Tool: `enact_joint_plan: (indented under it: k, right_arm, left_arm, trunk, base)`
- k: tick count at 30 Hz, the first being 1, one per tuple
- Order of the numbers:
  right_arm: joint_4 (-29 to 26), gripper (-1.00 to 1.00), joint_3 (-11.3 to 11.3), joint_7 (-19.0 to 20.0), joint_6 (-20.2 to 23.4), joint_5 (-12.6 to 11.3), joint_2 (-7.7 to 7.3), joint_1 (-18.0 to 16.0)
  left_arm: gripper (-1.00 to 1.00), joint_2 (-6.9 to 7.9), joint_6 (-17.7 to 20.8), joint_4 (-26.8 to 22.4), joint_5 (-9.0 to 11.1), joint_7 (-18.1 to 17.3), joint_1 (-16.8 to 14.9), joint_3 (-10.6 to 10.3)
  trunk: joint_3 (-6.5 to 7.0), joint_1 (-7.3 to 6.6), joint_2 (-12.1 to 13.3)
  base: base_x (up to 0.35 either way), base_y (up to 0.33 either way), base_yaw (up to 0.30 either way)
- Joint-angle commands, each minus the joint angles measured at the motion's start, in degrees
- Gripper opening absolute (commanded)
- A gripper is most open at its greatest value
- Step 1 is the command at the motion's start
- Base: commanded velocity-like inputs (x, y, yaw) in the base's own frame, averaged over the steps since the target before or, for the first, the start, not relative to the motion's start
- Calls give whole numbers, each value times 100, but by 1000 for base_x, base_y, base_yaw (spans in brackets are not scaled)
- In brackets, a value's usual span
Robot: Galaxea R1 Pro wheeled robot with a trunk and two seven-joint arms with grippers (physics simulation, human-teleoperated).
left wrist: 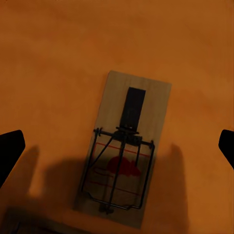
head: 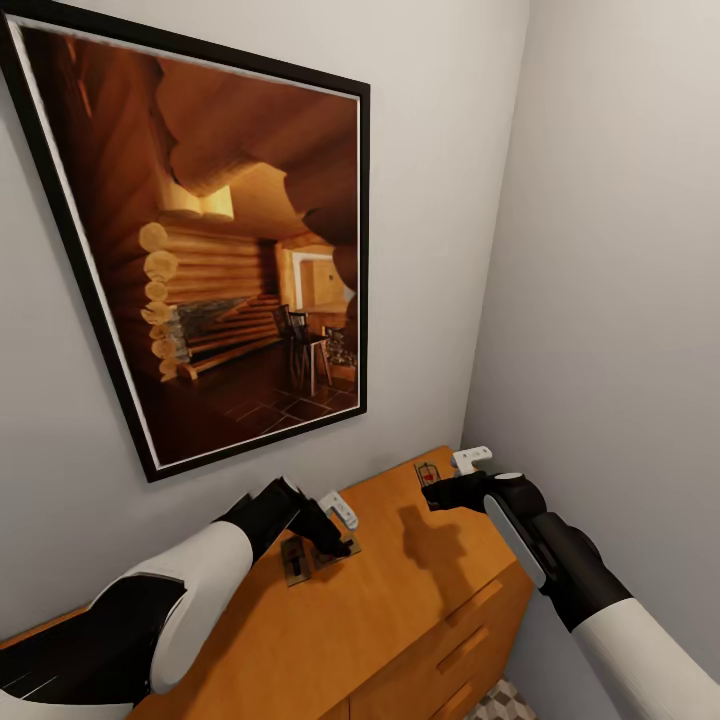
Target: Take the four mousetraps from the cabinet in the bathroom and place them on the bathroom floor. Make sure all four end up on the same floor surface, and ensure that at least two of them are either under or directly next to the same bathroom sink.
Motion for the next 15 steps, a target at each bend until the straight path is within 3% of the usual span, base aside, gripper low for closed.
enact_joint_plan:
  k: [1, 15]
  right_arm:
    - [-5, -100, 8, 11, 21, -8, -5, -3]
    - [-5, -100, 8, 11, 21, -13, -5, -3]
  left_arm:
    - [100, 0, 36, -11, 3, -20, 1, -24]
    - [100, 0, 28, -32, 40, -37, 1, -25]
  trunk:
    - [-3, 2, -5]
    - [-3, 2, -5]
  base:
    - [0, 0, 0]
    - [0, 0, 0]
